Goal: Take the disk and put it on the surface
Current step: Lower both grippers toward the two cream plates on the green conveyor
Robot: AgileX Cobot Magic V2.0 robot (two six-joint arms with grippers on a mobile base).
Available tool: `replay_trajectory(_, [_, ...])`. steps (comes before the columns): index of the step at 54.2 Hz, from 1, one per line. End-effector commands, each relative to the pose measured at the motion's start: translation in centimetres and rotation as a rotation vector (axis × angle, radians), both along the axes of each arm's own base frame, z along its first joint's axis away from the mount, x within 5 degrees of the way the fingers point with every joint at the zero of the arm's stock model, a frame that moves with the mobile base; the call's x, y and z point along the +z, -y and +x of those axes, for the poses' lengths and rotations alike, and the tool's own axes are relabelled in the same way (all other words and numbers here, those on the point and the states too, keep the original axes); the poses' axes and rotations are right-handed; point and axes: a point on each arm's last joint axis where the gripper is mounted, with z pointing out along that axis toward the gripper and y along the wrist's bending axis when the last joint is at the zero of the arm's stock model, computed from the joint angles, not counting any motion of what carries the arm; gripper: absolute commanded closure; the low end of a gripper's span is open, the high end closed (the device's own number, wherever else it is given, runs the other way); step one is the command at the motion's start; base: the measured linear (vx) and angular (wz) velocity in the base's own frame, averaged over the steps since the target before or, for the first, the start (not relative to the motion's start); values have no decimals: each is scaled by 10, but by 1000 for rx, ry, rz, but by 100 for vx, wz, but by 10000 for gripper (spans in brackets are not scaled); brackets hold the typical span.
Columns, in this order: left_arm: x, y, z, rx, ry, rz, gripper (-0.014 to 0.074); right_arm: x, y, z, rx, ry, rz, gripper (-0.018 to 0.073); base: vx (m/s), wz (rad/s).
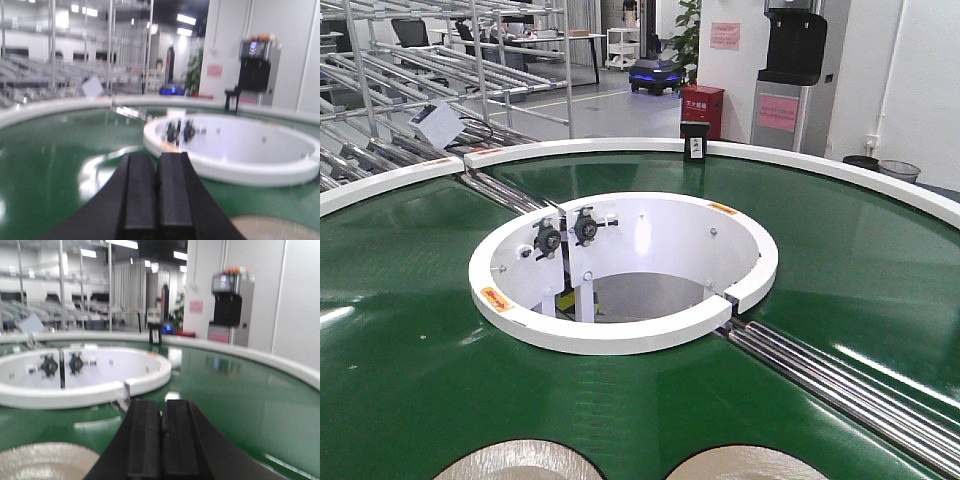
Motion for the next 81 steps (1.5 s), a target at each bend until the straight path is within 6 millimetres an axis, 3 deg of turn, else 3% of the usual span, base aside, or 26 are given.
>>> replay_trajectory(1, [49,2,-15,-5,255,21,603,34,0,-7,5,119,28,568,0,0])
replay_trajectory(7, [91,2,-27,0,280,22,602,70,4,-10,-40,-85,25,568,0,0])
replay_trajectory(13, [129,1,-29,16,216,46,601,111,6,-6,-58,-157,12,568,0,0])
replay_trajectory(17, [144,0,-19,24,141,65,601,130,5,4,-58,-157,10,567,0,0])
replay_trajectory(22, [151,-1,5,21,59,59,599,136,4,23,-57,-213,7,564,0,0])
replay_trajectory(29, [139,-3,40,12,-89,20,593,124,3,55,-56,-345,4,559,0,0])
replay_trajectory(39, [113,-6,83,11,-319,-9,525,106,2,84,-57,-487,-4,524,0,0])
replay_trajectory(44, [100,-7,102,10,-411,-14,446,99,1,93,-56,-533,-4,491,0,0])
replay_trajectory(51, [79,-8,125,10,-534,-21,254,92,1,101,-57,-578,-7,417,0,0])
replay_trajectory(61, [53,-10,151,8,-651,-27,38,84,1,110,-57,-627,-10,236,0,0])
replay_trajectory(70, [32,-11,166,17,-743,-88,12,83,1,112,-57,-634,-10,76,0,0])
replay_trajectory(81, [26,-11,185,23,-958,-123,48,83,1,112,-56,-629,-11,26,0,0])
